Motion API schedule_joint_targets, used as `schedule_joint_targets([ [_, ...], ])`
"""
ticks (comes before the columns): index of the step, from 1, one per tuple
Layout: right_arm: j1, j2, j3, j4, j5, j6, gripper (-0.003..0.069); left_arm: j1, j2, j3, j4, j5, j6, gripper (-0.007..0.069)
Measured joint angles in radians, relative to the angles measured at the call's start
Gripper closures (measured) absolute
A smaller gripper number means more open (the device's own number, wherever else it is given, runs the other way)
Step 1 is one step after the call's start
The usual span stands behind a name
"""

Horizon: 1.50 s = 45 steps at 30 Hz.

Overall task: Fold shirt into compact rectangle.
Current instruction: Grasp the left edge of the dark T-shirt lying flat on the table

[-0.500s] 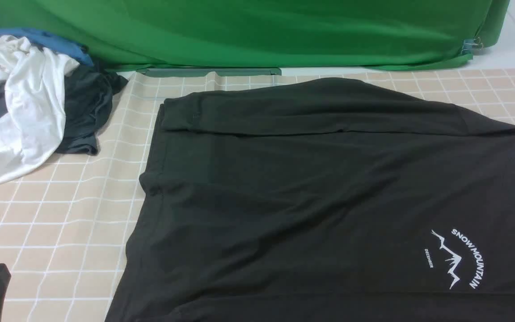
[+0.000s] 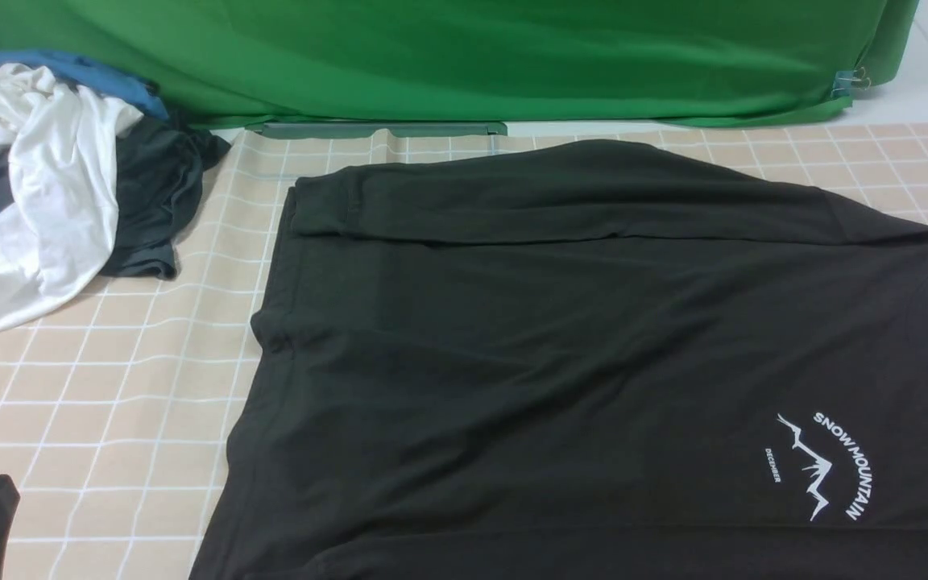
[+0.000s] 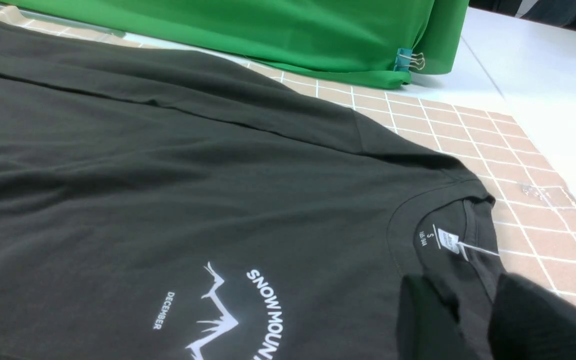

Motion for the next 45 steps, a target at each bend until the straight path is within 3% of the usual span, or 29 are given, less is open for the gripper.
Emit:
schedule_joint_targets([
  [11, 0.000, 0.000, 0.000, 0.000, 0.000, 0.000, 0.0421, 0.000, 0.000, 0.000, 0.001, -0.054, 0.005, 0.0602],
  [13, 0.000, 0.000, 0.000, 0.000, 0.000, 0.000, 0.0421, 0.000, 0.000, 0.000, -0.041, -0.103, 0.001, 0.0602],
  [19, 0.000, 0.000, 0.000, 0.000, -0.004, 0.000, 0.0421, 0.000, 0.000, 0.000, -0.360, -0.391, -0.152, 0.0602],
  [22, 0.000, 0.000, 0.000, 0.000, -0.009, 0.000, 0.0421, 0.000, 0.000, 0.000, -0.398, -0.479, -0.190, 0.0602],
  [25, 0.001, 0.000, 0.000, 0.044, -0.092, 0.110, 0.0421, 0.000, 0.000, 0.000, -0.408, -0.632, -0.309, 0.0602],
  [27, 0.001, 0.000, 0.000, 0.094, -0.182, 0.269, 0.0421, 0.000, 0.000, 0.000, -0.386, -0.770, -0.441, 0.0602],
  [30, 0.001, 0.000, 0.000, 0.134, -0.326, 0.491, 0.0421, 0.000, 0.000, -0.033, -0.314, -0.877, -0.544, 0.0602],
  [34, 0.001, 0.000, 0.000, 0.145, -0.401, 0.564, 0.0421, 0.000, 0.015, -0.195, -0.133, -0.765, -0.578, 0.0602],
  [36, 0.001, 0.000, 0.000, 0.149, -0.417, 0.576, 0.0421, 0.000, 0.071, -0.340, -0.039, -0.528, -0.605, 0.0602],
  [39, 0.001, 0.000, 0.000, 0.153, -0.498, 0.651, 0.0426, 0.000, 0.194, -0.531, -0.001, -0.210, -0.607, 0.0602],
  [42, 0.003, 0.000, -0.026, 0.148, -0.516, 0.854, 0.0466, 0.000, 0.357, -0.679, -0.045, 0.058, -0.473, 0.0602],
  [45, 0.034, 0.023, -0.175, 0.073, -0.343, 0.929, 0.0534, 0.000, 0.542, -0.794, -0.175, 0.327, -0.222, 0.0602],
])
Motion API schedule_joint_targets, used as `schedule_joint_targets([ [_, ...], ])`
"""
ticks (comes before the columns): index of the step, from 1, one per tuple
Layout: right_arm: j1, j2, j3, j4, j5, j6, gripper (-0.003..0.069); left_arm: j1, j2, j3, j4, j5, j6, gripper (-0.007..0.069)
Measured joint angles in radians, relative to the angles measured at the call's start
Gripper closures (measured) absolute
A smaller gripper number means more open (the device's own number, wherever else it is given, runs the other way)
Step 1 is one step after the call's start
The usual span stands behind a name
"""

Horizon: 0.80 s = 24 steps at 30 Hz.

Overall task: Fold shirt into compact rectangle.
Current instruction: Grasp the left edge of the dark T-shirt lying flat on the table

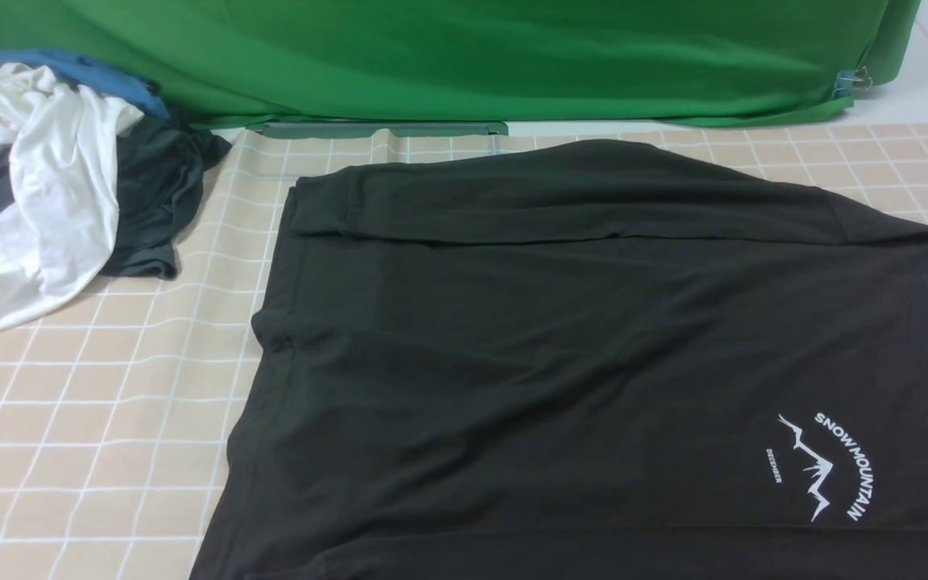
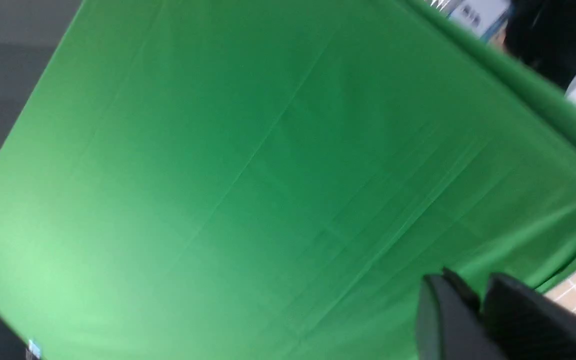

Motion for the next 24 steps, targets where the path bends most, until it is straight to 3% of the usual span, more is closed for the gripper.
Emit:
schedule_joint_targets([
  [3, 0.078, 0.084, -0.200, -0.053, 0.231, -0.132, 0.0597, 0.000, 0.188, -0.054, -0.108, 0.212, 0.152, 0.0602],
  [5, 0.111, 0.124, -0.266, -0.056, 0.310, -0.205, 0.0611, 0.000, 0.248, -0.055, -0.124, 0.261, 0.191, 0.0602],
  [6, 0.163, 0.191, -0.354, -0.060, 0.421, -0.299, 0.0620, 0.000, 0.341, -0.047, -0.133, 0.317, 0.232, 0.0602],
  [12, 0.390, 0.513, -0.601, -0.070, 0.834, -0.528, 0.0620, -0.046, 0.605, 0.062, -0.135, 0.340, 0.274, 0.0609],
  [18, 0.567, 0.736, -0.625, -0.070, 0.934, -0.593, 0.0620, -0.323, 0.721, 0.157, -0.073, 0.241, 0.230, 0.0609],
  [24, 0.632, 0.822, -0.625, -0.070, 0.907, -0.595, 0.0620, -0.476, 0.794, 0.167, 0.044, 0.164, 0.110, 0.0601],
])
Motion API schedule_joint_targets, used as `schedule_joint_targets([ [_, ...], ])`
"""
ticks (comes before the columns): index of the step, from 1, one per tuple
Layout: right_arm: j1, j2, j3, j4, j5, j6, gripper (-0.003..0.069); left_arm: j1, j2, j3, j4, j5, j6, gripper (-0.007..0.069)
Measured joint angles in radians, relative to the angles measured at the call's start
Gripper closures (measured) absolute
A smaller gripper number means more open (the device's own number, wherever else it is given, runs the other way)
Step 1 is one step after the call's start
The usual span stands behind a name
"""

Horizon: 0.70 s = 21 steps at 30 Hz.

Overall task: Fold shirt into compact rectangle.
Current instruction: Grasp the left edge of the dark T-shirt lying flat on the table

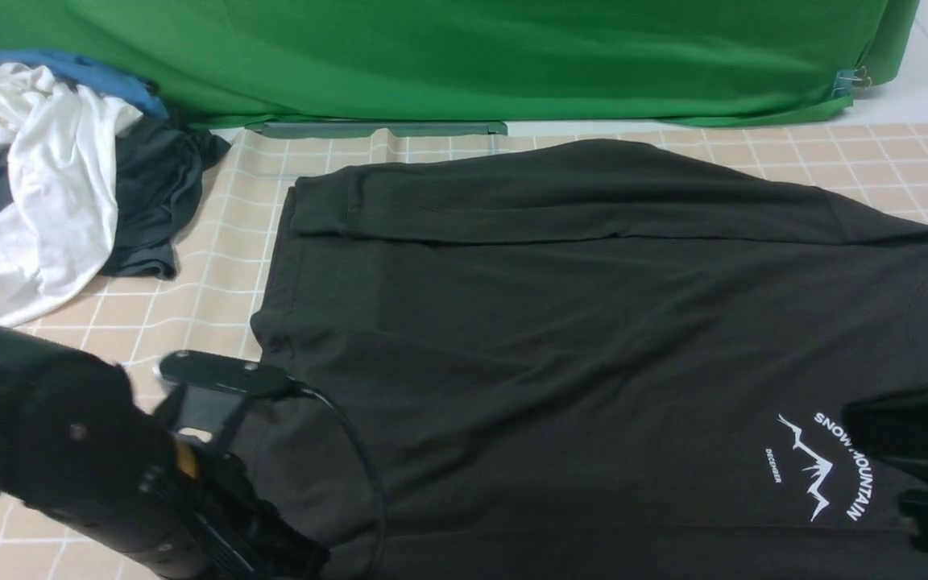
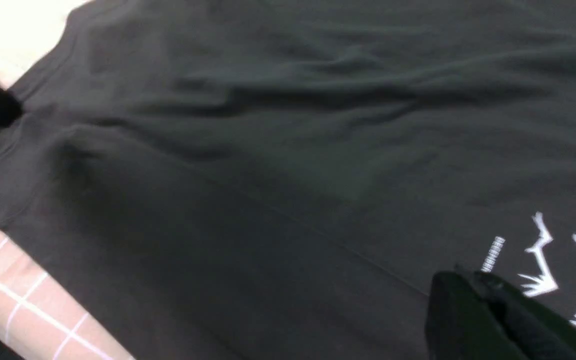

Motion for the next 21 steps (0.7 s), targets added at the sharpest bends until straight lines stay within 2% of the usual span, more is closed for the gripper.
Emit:
schedule_joint_targets([
  [4, 0.002, 0.023, 0.000, 0.000, -0.016, 0.000, 0.0620, -0.015, 0.040, 0.000, 0.063, -0.009, -0.048, 0.0521],
  [5, 0.002, 0.023, 0.000, 0.000, -0.019, 0.000, 0.0621, -0.015, 0.053, 0.000, 0.071, -0.015, -0.053, 0.0470],
  [6, 0.002, 0.023, 0.000, 0.000, -0.019, 0.000, 0.0621, -0.015, 0.055, 0.000, 0.072, -0.015, -0.053, 0.0470],
  [10, 0.002, 0.023, 0.000, 0.000, -0.035, 0.000, 0.0621, -0.015, 0.097, 0.000, 0.072, -0.034, -0.062, 0.0291],
  [14, 0.002, 0.023, 0.000, 0.000, -0.051, 0.000, 0.0621, -0.015, 0.136, 0.000, 0.075, -0.053, -0.064, 0.0187],
  [18, 0.003, 0.023, 0.000, 0.000, -0.055, -0.003, 0.0621, -0.015, 0.163, 0.000, 0.072, -0.061, -0.064, 0.0176],
  [20, 0.003, 0.023, 0.000, 0.000, -0.057, -0.006, 0.0621, -0.015, 0.165, -0.001, 0.071, -0.061, -0.061, 0.0188],
  [21, 0.003, 0.023, 0.000, 0.000, -0.058, -0.008, 0.0621, -0.015, 0.167, -0.001, 0.069, -0.061, -0.056, 0.0228],
])
